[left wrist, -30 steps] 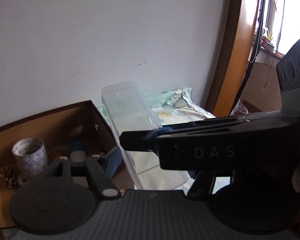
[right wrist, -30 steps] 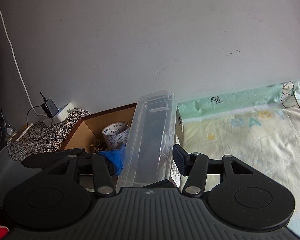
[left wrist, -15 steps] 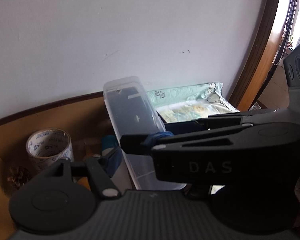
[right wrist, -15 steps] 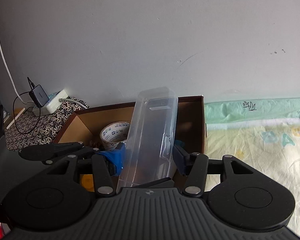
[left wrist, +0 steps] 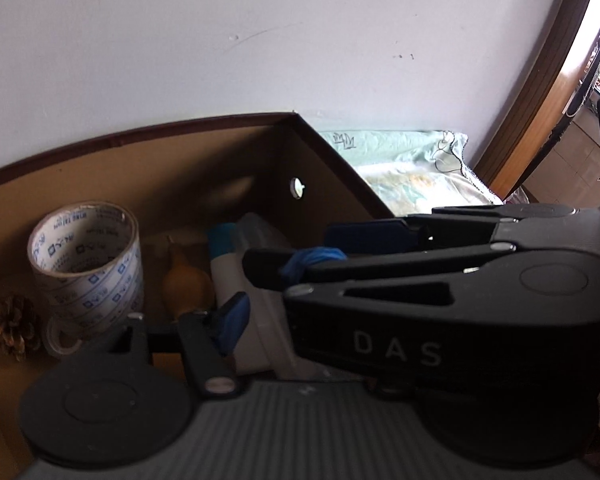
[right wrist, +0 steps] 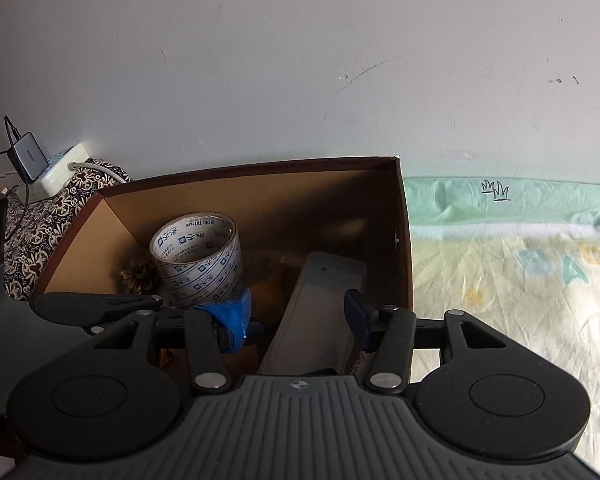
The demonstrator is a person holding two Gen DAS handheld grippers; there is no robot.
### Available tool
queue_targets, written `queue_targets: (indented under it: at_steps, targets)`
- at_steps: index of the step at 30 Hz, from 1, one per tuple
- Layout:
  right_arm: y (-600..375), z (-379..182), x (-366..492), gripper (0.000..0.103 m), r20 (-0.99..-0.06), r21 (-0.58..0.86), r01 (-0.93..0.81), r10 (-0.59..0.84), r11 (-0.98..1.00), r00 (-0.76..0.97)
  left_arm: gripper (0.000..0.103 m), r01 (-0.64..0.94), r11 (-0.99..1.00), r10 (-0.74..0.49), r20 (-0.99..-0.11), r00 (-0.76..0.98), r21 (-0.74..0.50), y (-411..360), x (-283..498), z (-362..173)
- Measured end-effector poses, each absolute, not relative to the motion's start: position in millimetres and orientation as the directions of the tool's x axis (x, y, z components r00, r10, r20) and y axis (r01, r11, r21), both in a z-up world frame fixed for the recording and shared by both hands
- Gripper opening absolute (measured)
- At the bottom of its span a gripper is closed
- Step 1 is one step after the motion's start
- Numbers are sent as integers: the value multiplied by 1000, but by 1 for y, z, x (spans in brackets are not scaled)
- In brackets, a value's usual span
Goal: Organize rigid objects
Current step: 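Lower the clear container upright into the box beside the white tube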
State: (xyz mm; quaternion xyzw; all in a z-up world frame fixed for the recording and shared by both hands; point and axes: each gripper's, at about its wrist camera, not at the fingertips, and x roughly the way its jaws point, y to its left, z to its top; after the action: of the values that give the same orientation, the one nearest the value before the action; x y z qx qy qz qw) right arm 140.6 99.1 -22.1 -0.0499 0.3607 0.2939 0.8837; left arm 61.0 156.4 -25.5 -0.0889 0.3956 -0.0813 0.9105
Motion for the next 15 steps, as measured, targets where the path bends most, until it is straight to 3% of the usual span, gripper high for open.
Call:
queue_targets:
  at_steps: [15]
  targets:
    - [101,-23,134,37,-650,93,-547,467,832,600,59,5,995,-80,-762,642,-101,153,60,-26]
